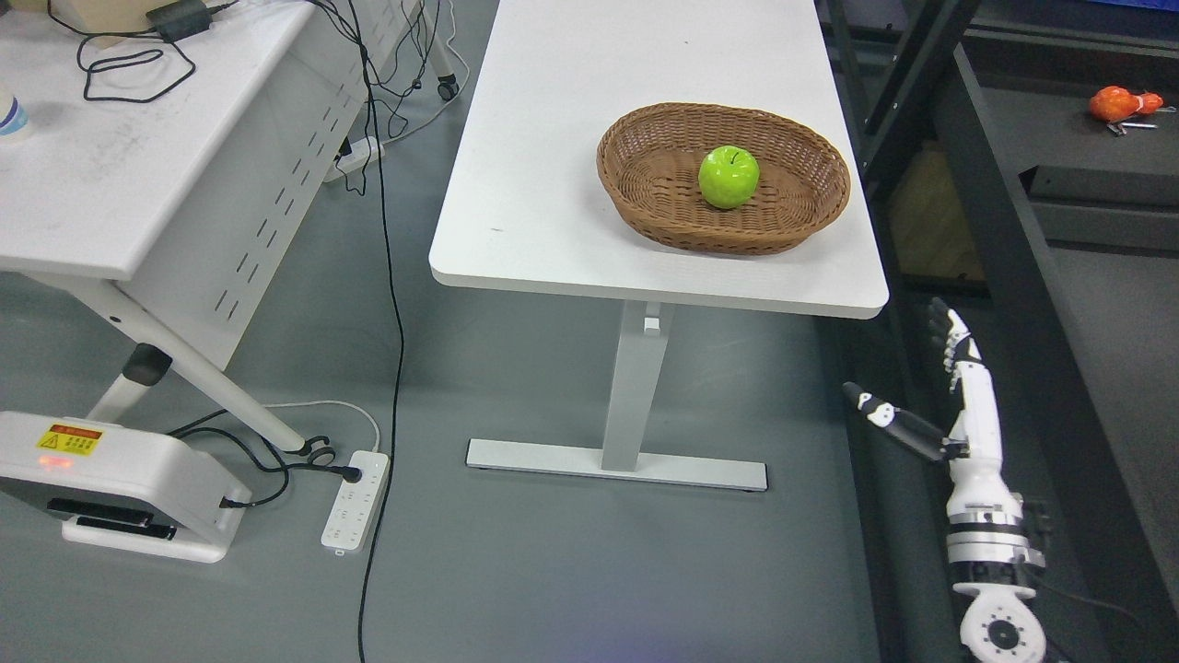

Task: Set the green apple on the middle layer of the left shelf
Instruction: 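Drive toward the table and raise the right hand toward the basket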

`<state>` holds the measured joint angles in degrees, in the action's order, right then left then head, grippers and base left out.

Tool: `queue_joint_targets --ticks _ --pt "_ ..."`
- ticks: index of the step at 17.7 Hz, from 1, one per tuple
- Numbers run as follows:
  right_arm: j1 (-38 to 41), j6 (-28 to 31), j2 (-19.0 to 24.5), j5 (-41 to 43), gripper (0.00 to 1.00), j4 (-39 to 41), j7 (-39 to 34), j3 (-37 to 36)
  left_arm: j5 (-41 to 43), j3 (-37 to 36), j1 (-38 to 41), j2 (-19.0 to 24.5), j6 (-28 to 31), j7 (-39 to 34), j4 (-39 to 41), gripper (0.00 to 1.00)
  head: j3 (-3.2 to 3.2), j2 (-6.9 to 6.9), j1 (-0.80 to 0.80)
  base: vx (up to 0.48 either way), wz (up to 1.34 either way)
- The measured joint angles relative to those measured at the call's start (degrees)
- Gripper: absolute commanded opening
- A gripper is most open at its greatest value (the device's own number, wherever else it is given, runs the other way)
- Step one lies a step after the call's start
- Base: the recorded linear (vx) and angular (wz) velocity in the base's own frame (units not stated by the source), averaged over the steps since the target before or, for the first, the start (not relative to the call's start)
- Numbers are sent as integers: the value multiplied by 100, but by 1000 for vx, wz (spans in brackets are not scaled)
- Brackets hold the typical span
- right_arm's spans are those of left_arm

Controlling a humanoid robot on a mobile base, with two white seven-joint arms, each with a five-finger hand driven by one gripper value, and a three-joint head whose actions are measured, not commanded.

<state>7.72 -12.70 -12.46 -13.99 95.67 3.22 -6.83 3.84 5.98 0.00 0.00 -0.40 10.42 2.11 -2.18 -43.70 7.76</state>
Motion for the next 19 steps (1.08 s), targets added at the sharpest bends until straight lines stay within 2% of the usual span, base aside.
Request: queue_joint_targets --ticks 3,5,6,8,11,15,19 --pt "-29 -818 -474 -266 99 87 -81 -336 0 0 0 0 1 0 0 100 0 0 0 99 0" --pt "-76 -1006 -668 -371 98 130 -147 -503 0 0 0 0 1 0 0 100 0 0 0 107 0" --pt "-129 -814 -719 -424 96 144 -181 -554 0 0 0 0 2 0 0 100 0 0 0 115 0" --pt "-315 -50 -750 -606 93 174 -211 -571 0 0 0 0 6 0 0 100 0 0 0 114 -22" --pt "-519 703 -577 -1238 92 208 -164 -482 0 0 0 0 21 0 0 100 0 0 0 116 -41" --pt "-657 969 -187 -1988 92 245 0 -231 0 0 0 0 20 0 0 100 0 0 0 128 -42" --pt "-671 1082 190 -2360 92 267 42 67 0 0 -1 0 2 0 0 100 0 0 0 153 -23"
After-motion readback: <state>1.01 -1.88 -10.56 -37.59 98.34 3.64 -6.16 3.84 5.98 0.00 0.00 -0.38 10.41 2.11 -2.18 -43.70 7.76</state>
